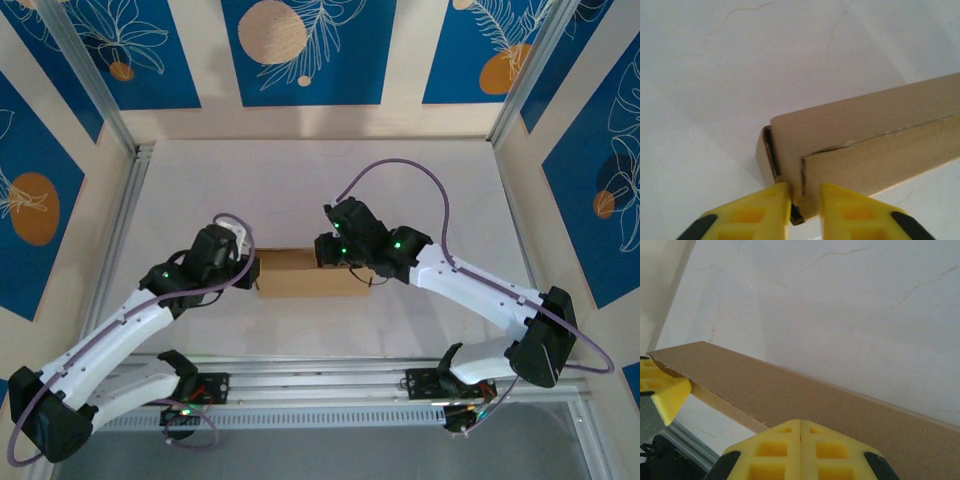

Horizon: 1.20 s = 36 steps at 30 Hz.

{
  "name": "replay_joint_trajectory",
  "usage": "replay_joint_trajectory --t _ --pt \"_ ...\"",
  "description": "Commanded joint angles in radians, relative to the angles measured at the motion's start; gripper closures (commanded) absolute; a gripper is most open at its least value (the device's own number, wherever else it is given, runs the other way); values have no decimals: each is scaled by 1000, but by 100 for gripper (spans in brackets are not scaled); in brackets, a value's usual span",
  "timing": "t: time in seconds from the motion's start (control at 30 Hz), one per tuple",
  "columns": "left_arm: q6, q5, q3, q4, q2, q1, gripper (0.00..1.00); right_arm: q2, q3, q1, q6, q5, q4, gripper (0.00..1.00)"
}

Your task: Fold the paper box

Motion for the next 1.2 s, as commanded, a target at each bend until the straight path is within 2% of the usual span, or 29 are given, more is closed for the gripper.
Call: replay_joint_trajectory --t 0.0,0.17,0.3,0.43,0.67,0.87,1.0,1.17 --pt "-1 -4 12 -101 -24 8 65 7 -40 6 20 18 -71 100" --pt "18 13 51 -133 -65 9 46 7 -48 6 23 31 -70 100" --pt "24 82 85 -146 -92 10 39 16 -52 2 26 46 -72 100" --pt "46 110 167 -198 -106 9 39 25 -57 -1 29 40 -70 100" --pt "35 37 319 -236 -74 21 38 24 -69 2 29 43 -68 100" --pt "1 34 311 -135 21 57 40 16 -77 9 30 47 -72 100" --pt "8 28 277 -82 89 67 45 5 -77 15 32 50 -75 100" --pt "-18 35 170 -28 88 67 52 -7 -79 22 32 56 -82 100"
